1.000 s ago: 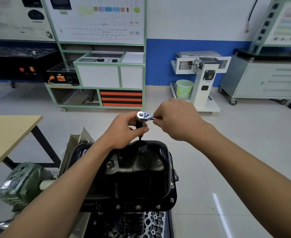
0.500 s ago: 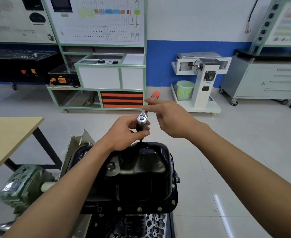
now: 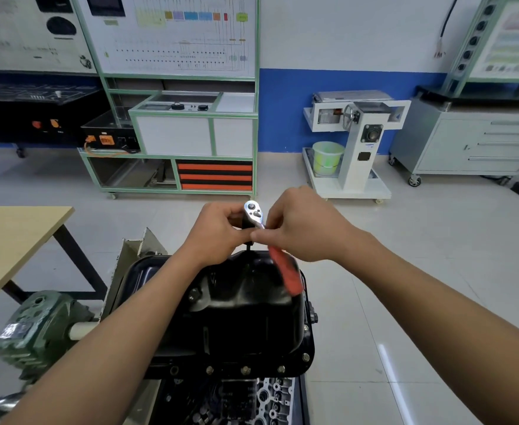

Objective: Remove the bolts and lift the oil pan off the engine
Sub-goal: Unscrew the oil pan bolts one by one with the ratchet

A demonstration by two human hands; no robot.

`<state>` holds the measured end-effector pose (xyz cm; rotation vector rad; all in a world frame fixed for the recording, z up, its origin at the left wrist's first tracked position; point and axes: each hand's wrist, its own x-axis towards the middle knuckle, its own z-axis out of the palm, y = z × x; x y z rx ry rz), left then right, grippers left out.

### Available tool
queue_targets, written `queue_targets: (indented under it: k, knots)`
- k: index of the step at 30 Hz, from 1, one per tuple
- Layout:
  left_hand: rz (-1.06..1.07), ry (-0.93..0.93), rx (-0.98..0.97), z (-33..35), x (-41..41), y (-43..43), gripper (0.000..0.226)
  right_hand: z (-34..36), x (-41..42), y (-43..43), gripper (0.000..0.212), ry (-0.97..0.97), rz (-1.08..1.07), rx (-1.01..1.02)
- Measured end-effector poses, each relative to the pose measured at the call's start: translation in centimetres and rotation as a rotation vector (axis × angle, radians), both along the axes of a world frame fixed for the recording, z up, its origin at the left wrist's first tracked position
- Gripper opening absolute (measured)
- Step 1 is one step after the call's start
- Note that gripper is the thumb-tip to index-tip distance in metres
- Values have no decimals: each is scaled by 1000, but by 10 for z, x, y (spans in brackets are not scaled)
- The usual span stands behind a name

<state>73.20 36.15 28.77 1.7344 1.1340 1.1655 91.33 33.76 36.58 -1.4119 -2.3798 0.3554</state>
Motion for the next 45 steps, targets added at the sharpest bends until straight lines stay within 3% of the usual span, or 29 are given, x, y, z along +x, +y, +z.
queue_targets:
  k: [4, 7, 11, 15, 19, 22, 26, 30, 36, 41, 45]
  knots:
    - [19, 4, -6, 0, -2, 2, 32, -14, -9, -4, 44, 283, 54, -252]
    - [21, 22, 5, 0, -4, 2, 29, -18, -9, -3, 47, 318, 73, -294]
    - [-55, 106, 25, 2, -4, 0, 22, -9, 0, 4, 39, 239, 72, -260]
    - [-47, 112, 7, 2, -7, 2, 5, 4, 3, 10, 20, 45, 83, -81]
    - [-58, 53, -46, 3, -9, 2, 21, 11, -4, 13, 18, -222, -32, 203]
    - [-74, -4, -99, 4, -10, 1, 25, 8, -5, 18, 24, -318, -42, 314]
    - [-81, -8, -111, 3, -10, 1, 25, 0, 0, 29, 46, -260, 50, 277]
    - [-90, -9, -109, 2, -11, 2, 25, -5, 3, 35, 54, -147, 125, 219]
    - [-53, -32, -100, 0, -9, 3, 16, -7, 4, 33, 26, -123, 92, 275]
    - [-24, -67, -79, -2, -8, 5, 12, 0, 3, 21, 22, -183, -44, 270]
    - [-49, -87, -43, -1, -5, 4, 16, 1, 0, 7, 18, -136, -87, 136]
